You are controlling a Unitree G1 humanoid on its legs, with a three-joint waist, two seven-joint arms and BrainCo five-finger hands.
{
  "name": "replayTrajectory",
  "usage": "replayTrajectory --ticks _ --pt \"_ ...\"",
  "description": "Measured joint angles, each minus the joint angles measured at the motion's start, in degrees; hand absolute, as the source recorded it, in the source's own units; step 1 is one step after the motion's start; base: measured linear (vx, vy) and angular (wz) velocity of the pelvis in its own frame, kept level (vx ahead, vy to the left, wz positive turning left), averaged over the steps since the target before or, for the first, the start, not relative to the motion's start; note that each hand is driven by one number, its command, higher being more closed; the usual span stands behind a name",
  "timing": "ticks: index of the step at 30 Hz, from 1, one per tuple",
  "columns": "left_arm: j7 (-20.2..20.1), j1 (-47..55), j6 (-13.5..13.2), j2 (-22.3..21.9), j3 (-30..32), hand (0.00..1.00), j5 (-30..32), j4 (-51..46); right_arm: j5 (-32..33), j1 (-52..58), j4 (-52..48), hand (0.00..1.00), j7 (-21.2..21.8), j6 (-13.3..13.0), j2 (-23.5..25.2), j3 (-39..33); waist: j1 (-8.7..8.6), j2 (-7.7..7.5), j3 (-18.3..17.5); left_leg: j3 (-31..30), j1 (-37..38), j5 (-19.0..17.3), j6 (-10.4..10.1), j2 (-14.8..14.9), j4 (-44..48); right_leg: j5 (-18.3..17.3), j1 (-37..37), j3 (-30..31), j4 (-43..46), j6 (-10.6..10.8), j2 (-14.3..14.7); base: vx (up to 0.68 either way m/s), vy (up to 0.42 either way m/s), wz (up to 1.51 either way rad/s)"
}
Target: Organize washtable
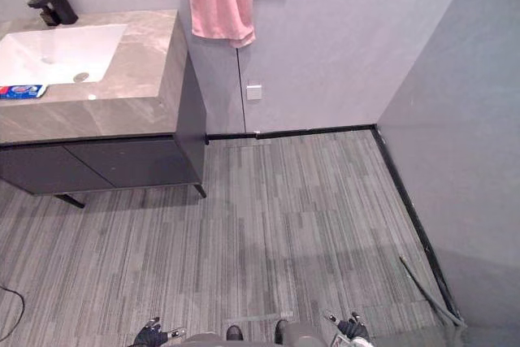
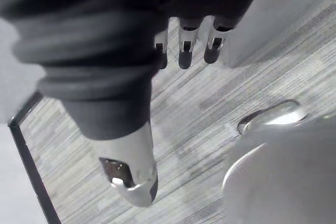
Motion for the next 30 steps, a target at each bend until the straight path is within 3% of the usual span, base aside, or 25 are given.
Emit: replayTrajectory --ticks 3,5,6,7,9,10,11,12,13,14,17,19,22,24,25,26,27,28,30 --pt "-0.01 -0.05 0.02 -0.02 0.19 0.0 0.0 0.02 0.02 -0.32 -0.08 0.0 -0.02 -0.06 -0.11 0.03 -0.6 0.11 0.09 0.11 2.2 -1.44 -1.2 1.76 -0.88 -0.81 -3.34 -3.98 -4.86 -0.27 -0.73 0.26 -0.02 -0.03" --pt "-0.03 -0.57 0.06 -0.27 0.3 0.0 0.0 0.19 0.01 -0.84 -0.34 0.0 -0.02 -0.22 -0.3 0.1 -1.86 0.93 0.6 0.03 3.23 -2.41 -2.78 4.35 -1.43 2.29 -6.34 -5.69 -13.76 -1.9 0.62 0.41 -0.123 0.07" --pt "-0.06 -0.88 0.06 -0.35 0.38 0.0 0.02 0.2 -0.02 -0.7 -0.37 0.0 -0.02 -0.27 -0.4 0.23 -2.0 1.11 0.7 0.02 3.6 -2.84 -3.56 5.04 -1.49 5.49 -6.68 -5.27 -18.86 -1.69 1.76 0.42 -0.178 0.18" --pt "-0.12 -1.02 0.03 -0.18 0.72 0.0 0.03 0.22 -0.08 0.68 -0.21 0.0 -0.04 -0.22 -0.16 0.5 -2.07 0.6 0.68 -0.67 5.1 -3.75 -5.21 5.34 -1.44 10.91 -6.51 -2.98 -24.58 -2.62 2.24 0.46 -0.202 0.26" --pt "-0.16 -1.12 -0.01 -1.01 1.84 0.0 0.05 0.12 -0.09 1.44 -0.03 0.0 -0.06 -0.08 -0.21 0.38 -2.23 0.42 0.51 -0.84 6.65 -4.33 -6.18 6.27 -0.56 14.67 -5.95 -2.78 -22.52 -5.82 2.44 0.46 -0.238 0.2" --pt "-0.18 -1.4 -0.23 -2.87 4.4 0.0 0.02 -0.35 -0.29 1.5 -0.1 0.0 -0.02 -0.08 -0.37 -0.06 -2.16 2.0 0.41 -0.73 4.21 -3.09 -8.37 8.46 7.31 11.89 -4.8 -3.14 -21.78 -7.32 3.65 0.51 -0.3 0.0" --pt "-0.19 -1.55 -0.41 -3.19 5.09 0.0 0.01 -0.37 -0.33 1.63 -0.25 0.0 -0.07 -0.08 -0.4 -0.06 -2.2 2.15 0.35 -0.89 2.45 -2.39 -9.47 8.96 11.39 11.29 -4.22 -3.15 -22.23 -7.84 3.93 0.49 -0.311 -0.08" --pt "-0.19 -1.77 -0.46 -3.55 5.75 0.0 0.01 -0.39 -0.3 1.72 -0.41 0.0 -0.1 -0.06 -0.5 -0.09 -2.25 2.51 0.4 -1.03 0.51 -1.7 -10.26 10.01 16.36 10.84 -3.05 -3.1 -23.06 -8.28 4.59 0.51 -0.296 -0.1" --pt "-0.31 -2.08 -0.45 -4.68 7.88 0.0 -0.1 -0.64 -0.23 2.18 -1.24 0.0 -0.22 -0.07 -0.63 -0.11 -2.26 3.35 0.66 -1.7 -4.1 1.12 -10.24 12.79 28.38 10.3 0.59 -2.92 -25.98 -8.88 6.28 0.51 -0.275 -0.2" --pt "-0.4 -2.03 -0.52 -5.56 9.25 0.0 -0.43 -1.71 -0.25 2.73 -1.49 0.0 -0.27 -0.05 -0.63 0.13 -2.08 3.49 0.75 -2.16 -7.68 0.81 -10.31 15.6 39.62 9.87 4.99 -2.44 -28.77 -9.43 7.84 0.61 -0.29 -0.31" --pt "-0.87 -2.13 -0.9 -6.61 9.64 0.0 -0.58 -5.48 0.01 3.48 -3.84 0.0 -0.24 -0.26 0.23 1.56 -1.26 1.52 1.58 0.43 -13.29 0.31 -9.76 17.88 51.7 8.53 13.97 0.48 -33.52 -10.29 9.08 0.42 -0.165 -0.45" --pt "-0.91 -2.79 -1.29 -6.6 9.13 0.0 -0.61 -6.98 0.31 1.98 -4.58 0.0 -0.19 -0.35 0.5 2.54 -1.03 1.12 1.44 2.8 -18.52 -0.96 -8.94 17.67 50.86 8.46 17.34 2.63 -36.4 -10.29 8.9 0.38 -0.087 -0.58" --pt "-0.81 -4.25 -1.94 -6.57 7.48 0.0 -0.61 -7.06 0.46 0.64 -4.17 0.0 -0.22 -0.31 1.63 2.54 0.53 0.31 1.79 4.88 -23.53 -1.86 -8.38 13.58 36.19 7.59 22.11 4.29 -39.35 -8.76 6.72 0.42 0.036 -0.42" --pt "-0.64 -4.57 -1.97 -6.21 5.79 0.0 -0.61 -7.01 0.43 0.89 -3.98 0.0 -0.2 -0.3 2.06 2.6 0.8 0.31 1.58 3.72 -24.68 0.57 -8.44 8.26 19.74 6.28 25.43 4.11 -41.56 -6.57 5.06 0.34 0.11 0.03" --pt "-0.31 -4.56 -1.95 -6.23 4.59 0.0 -0.6 -6.76 0.36 0.81 -3.25 0.0 -0.18 -0.34 1.62 2.69 1.22 0.95 1.19 2.12 -24.93 4.18 -8.0 6.38 11.29 5.34 26.78 4.1 -42.57 -5.08 5.07 0.38 0.188 -0.07" --pt "-0.02 -4.71 -1.93 -6.22 4.33 0.0 -0.6 -6.36 0.31 0.75 -2.46 0.0 -0.17 -0.3 1.24 2.79 1.74 1.29 0.96 0.97 -25.5 7.44 -5.35 6.12 10.06 4.29 27.82 4.18 -42.83 -3.98 5.31 0.48 0.269 -0.18" --pt "0.07 -4.68 -1.89 -5.96 4.48 0.0 -0.6 -5.79 0.22 0.68 -1.76 0.0 -0.2 -0.23 1.43 2.87 1.9 0.28 0.43 0.03 -25.56 11.15 -0.9 4.88 11.87 2.08 28.92 4.6 -42.02 -2.67 4.38 0.53 0.29 -0.09" --pt "0.08 -4.69 -1.79 -4.71 4.52 0.0 -0.63 -5.52 0.11 0.6 -1.23 0.0 -0.18 -0.26 2.34 2.86 1.53 -1.43 -0.29 0.32 -25.4 9.11 -0.3 3.32 12.97 0.39 29.1 4.6 -40.21 -1.79 2.3 0.48 0.227 0.0" --pt "0.17 -4.79 -1.73 -4.16 4.44 0.0 -0.63 -4.55 -0.65 0.89 -0.19 0.0 -0.12 -0.23 2.41 2.85 1.59 -2.83 -1.58 0.4 -24.71 6.36 0.62 1.35 13.05 -0.79 25.08 4.85 -30.83 -0.25 0.06 0.49 0.207 0.08"
